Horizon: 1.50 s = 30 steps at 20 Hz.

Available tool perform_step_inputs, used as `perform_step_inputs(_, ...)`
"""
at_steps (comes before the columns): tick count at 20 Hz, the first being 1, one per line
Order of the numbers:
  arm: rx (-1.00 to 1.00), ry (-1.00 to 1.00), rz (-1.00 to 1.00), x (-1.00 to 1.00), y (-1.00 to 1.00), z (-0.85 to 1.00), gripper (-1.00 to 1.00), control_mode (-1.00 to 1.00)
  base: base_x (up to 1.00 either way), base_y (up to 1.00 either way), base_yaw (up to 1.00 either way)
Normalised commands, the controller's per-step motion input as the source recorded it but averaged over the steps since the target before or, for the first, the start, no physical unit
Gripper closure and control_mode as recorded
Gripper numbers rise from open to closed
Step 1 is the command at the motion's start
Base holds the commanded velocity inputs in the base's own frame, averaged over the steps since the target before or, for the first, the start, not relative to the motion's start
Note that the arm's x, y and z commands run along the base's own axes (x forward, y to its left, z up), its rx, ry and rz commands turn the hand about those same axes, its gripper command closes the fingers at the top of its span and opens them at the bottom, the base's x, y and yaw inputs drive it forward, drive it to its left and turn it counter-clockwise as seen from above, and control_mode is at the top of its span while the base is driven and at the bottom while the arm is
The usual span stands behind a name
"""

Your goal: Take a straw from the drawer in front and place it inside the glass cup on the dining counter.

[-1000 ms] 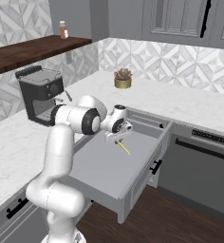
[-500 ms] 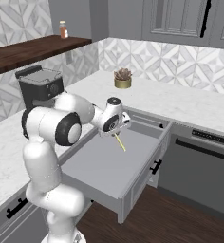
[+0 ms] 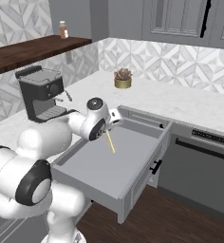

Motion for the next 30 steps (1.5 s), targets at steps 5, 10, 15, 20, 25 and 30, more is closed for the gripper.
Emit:
perform_step_inputs(5,0.0,0.0,-0.21,-0.38,0.15,1.0,1.0,-1.0,0.0,0.0,0.0)
perform_step_inputs(10,0.0,0.0,-0.22,-0.23,0.15,1.0,1.0,-1.0,0.0,0.0,0.0)
perform_step_inputs(15,0.03,-0.01,-0.16,-0.65,0.06,0.79,1.0,-1.0,0.0,0.0,0.0)
perform_step_inputs(20,0.06,-0.11,-0.04,-0.82,0.0,0.41,1.0,-1.0,0.0,0.0,0.0)
perform_step_inputs(25,0.1,-0.01,0.0,-0.33,0.0,0.04,1.0,-1.0,0.0,0.0,0.0)
perform_step_inputs(30,0.03,0.0,0.0,-0.08,0.0,0.0,1.0,1.0,-0.5,0.0,0.0)
